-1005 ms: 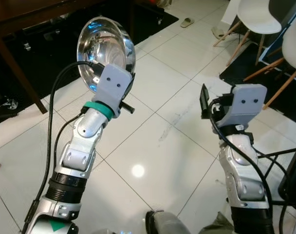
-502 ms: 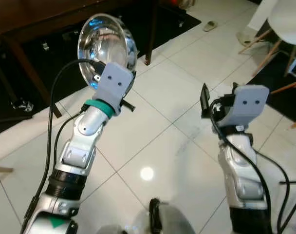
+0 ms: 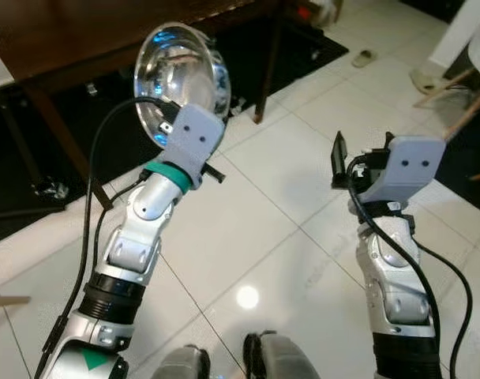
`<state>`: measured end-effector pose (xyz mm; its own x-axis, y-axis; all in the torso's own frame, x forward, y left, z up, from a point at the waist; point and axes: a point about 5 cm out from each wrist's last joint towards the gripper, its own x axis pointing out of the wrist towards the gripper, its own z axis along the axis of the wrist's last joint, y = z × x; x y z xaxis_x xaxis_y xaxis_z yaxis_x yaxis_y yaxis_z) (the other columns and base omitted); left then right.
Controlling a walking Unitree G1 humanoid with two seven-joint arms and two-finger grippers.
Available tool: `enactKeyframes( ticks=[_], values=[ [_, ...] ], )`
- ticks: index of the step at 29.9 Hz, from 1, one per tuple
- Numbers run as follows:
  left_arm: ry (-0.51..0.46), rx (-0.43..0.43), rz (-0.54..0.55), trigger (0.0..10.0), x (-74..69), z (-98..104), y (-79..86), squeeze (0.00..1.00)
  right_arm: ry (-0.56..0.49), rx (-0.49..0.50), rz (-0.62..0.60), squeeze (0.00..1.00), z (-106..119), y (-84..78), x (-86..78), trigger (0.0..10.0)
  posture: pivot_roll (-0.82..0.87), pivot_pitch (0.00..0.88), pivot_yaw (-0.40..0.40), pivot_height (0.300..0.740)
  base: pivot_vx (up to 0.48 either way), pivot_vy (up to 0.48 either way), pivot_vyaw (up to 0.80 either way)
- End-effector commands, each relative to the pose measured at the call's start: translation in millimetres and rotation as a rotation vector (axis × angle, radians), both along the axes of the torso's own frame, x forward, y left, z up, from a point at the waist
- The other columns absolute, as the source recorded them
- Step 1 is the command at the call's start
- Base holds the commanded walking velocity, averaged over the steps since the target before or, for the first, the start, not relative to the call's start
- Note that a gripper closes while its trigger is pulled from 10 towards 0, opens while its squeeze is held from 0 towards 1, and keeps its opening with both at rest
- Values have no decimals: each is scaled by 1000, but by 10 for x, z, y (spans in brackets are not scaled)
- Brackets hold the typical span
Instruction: Setting the table
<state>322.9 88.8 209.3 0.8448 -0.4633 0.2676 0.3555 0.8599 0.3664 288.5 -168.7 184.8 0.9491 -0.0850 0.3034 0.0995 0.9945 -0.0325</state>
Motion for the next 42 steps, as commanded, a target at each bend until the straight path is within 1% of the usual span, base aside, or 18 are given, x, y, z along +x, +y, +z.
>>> enactKeyframes(
  ticks=[1, 6, 11, 13, 14, 15, 16, 17, 18, 21, 23, 28, 35, 42],
  values=[
    [-26, 11, -29, 10000, -12, 35, -67, 0, 1, 8, -20, 0, -10, -40, -17, 10000, -57, 28, 38, 740, 454, 0, 0],
    [-19, 10, -55, 10000, -33, 23, -111, 0, 5, 6, -21, 0, -24, -42, -23, 10000, -59, 26, 39, 740, 358, 0, 0],
    [15, -5, -82, 10000, -50, -12, -139, 0, 13, 10, -24, 0, -39, -46, -25, 10000, -58, 27, 39, 740, 0, 0, 0],
    [117, -80, -120, 10000, -59, -68, -168, 0, 19, 14, -29, 0, -47, -53, -24, 10000, -58, 27, 39, 740, 0, 0, -444],
    [117, -80, -120, 10000, -59, -68, -168, 0, 19, 14, -29, 0, -47, -53, -24, 10000, -58, 27, 39, 740, 0, 0, -456],
    [161, -111, -137, 10000, -67, -92, -182, 0, 20, 15, -30, 0, -48, -55, -23, 10000, -58, 27, 39, 740, 0, 0, -575],
    [161, -111, -137, 10000, -67, -92, -182, 0, 20, 15, -30, 0, -48, -55, -23, 10000, -58, 27, 39, 740, 0, 0, -575],
    [234, -183, -184, 10000, -97, -114, -213, 0, 22, 16, -32, 0, -51, -58, -24, 10000, -61, 26, 41, 740, 0, 0, -800],
    [248, -199, -196, 10000, -106, -116, -220, 0, 22, 16, -32, 0, -52, -59, -24, 10000, -61, 26, 41, 740, 0, 0, -800],
    [249, -207, -202, 10000, -109, -103, -230, 0, 23, 15, -33, 0, -54, -63, -26, 10000, -61, 26, 41, 740, 0, 0, -800],
    [214, -181, -204, 10000, -106, -73, -239, 0, 25, 15, -33, 0, -55, -65, -27, 10000, -62, 28, 40, 740, 0, 0, -800],
    [199, -167, -196, 10000, -97, -60, -240, 0, 27, 14, -33, 0, -56, -66, -27, 10000, -61, 28, 40, 740, 0, 0, -800],
    [192, -154, -171, 10000, -80, -49, -227, 0, 28, 12, -31, 0, -54, -64, -24, 10000, -63, 28, 40, 740, 0, 0, -800],
    [189, -136, -179, 10000, -81, -19, -220, 0, 30, 12, -33, 0, -55, -61, -31, 10000, -65, 38, 40, 740, 0, 0, -800]
  ],
)
